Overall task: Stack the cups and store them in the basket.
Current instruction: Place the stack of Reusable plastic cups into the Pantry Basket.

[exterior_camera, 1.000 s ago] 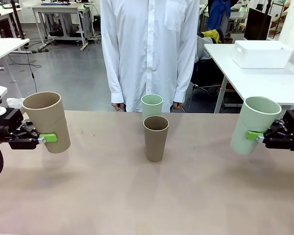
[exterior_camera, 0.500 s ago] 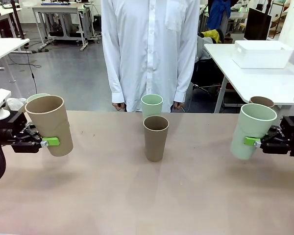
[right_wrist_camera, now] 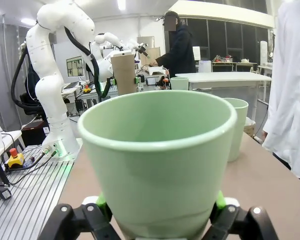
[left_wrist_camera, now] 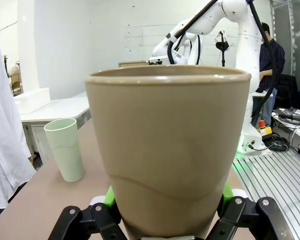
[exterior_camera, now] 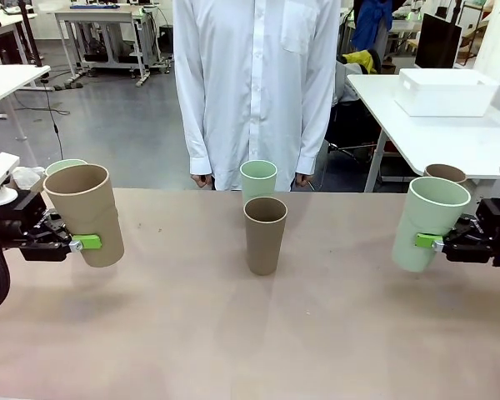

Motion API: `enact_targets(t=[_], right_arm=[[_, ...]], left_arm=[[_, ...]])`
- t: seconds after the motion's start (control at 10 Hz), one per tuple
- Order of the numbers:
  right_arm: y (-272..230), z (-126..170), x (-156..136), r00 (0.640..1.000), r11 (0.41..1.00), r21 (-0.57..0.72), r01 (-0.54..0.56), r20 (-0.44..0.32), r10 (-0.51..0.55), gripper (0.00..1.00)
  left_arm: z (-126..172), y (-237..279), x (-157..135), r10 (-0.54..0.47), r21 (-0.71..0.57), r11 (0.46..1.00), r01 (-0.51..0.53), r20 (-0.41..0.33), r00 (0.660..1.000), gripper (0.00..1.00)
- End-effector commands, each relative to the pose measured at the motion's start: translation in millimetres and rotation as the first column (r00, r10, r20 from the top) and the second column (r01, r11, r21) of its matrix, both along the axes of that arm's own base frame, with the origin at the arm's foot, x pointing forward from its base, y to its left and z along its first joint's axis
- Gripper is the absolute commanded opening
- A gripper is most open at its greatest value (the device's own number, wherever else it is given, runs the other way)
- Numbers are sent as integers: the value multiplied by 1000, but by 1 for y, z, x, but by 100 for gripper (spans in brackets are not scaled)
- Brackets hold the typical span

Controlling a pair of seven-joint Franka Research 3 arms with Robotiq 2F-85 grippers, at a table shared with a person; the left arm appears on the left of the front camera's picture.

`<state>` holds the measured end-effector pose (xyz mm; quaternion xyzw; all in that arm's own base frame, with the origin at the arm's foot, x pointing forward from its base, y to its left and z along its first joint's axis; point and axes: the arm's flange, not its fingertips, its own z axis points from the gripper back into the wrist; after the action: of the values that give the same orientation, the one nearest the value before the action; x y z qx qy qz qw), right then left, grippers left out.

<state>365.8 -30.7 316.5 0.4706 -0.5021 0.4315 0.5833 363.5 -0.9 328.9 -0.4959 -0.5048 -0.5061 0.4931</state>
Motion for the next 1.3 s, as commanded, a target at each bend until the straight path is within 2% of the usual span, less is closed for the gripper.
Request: enact_targets(t=[0.0,1.2], right_arm=[[1,1,0,1000,1000,-1,-2,1,2,86],[1,1,0,1000,1000,-1,-2,1,2,86]], left_arm=[[3,0,1,5,-4,1000,-5,2,1000,83],[3,0,1,5,-4,1000,-5,2,1000,83]])
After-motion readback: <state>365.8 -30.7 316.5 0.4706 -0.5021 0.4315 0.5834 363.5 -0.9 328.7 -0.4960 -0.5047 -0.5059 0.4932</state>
